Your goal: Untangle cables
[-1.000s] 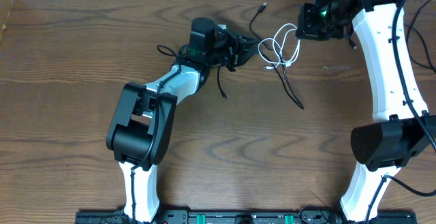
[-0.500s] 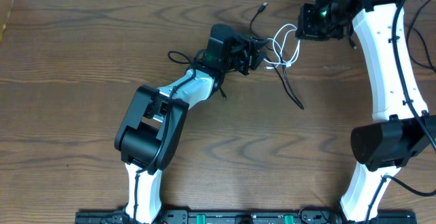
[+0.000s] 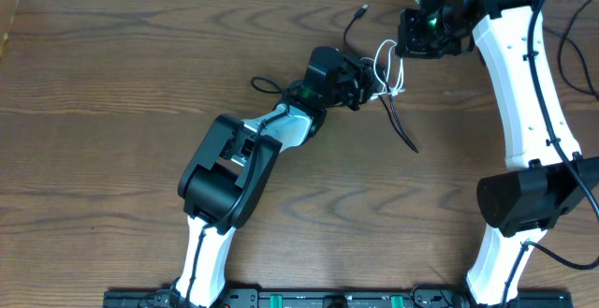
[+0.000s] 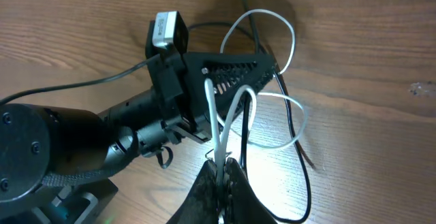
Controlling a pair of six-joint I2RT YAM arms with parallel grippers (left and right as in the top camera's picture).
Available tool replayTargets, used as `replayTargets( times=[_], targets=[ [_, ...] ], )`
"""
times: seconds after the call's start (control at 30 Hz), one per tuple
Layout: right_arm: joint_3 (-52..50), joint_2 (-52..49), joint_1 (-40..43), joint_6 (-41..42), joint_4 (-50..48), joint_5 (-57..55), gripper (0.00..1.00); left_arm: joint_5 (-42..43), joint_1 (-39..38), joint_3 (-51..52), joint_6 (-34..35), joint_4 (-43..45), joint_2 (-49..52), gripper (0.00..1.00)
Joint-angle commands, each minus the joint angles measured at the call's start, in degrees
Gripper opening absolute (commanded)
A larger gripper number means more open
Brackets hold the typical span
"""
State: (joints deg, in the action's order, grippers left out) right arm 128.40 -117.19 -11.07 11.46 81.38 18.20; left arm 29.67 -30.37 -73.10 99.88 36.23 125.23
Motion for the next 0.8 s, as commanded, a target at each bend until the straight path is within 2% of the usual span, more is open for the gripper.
replayTargets(
  times=[0.0, 0.1, 0.2, 0.27, 0.37, 0.5, 0.63, 0.77],
  targets=[
    [-0.3, 0.8, 0.1, -0.9, 0.3, -0.3, 0.01, 4.1, 1.1, -0.6, -1.4, 0.1, 0.2, 0.07],
    [-0.3, 0.8, 0.3, -0.8, 1.6, -3.1, 0.01, 13.6, 4.2, -0.6, -18.7, -0.1, 0.1, 0.07],
    [-0.3, 0.8, 0.3, -0.8, 1.5, -3.3, 0.01, 22.0, 8.8, -0.6, -24.5, -4.0, -0.7, 0.07],
    [-0.3, 0.8, 0.3, -0.8, 1.6, -3.3, 0.01, 23.3, 11.9, -0.6, -31.0, -10.7, -3.9, 0.07],
    [-0.3, 0.8, 0.2, -0.8, 1.6, -3.0, 0.01, 14.6, 16.3, -0.6, -49.0, -33.2, -16.1, 0.07],
    [-0.7, 0.8, -1.3, -0.8, 1.7, -2.6, 0.01, 1.6, 17.8, -0.6, -64.4, -53.5, -32.2, 0.07],
    [-0.7, 0.8, -0.1, -0.8, 1.7, -2.6, 0.01, -3.5, 18.3, -0.6, -69.7, -62.7, -40.9, 0.07],
    [-0.7, 0.8, 4.7, -1.1, 1.8, -2.6, 0.01, -8.7, 20.1, -0.6, -71.7, -66.9, -43.1, 0.07]
  ],
)
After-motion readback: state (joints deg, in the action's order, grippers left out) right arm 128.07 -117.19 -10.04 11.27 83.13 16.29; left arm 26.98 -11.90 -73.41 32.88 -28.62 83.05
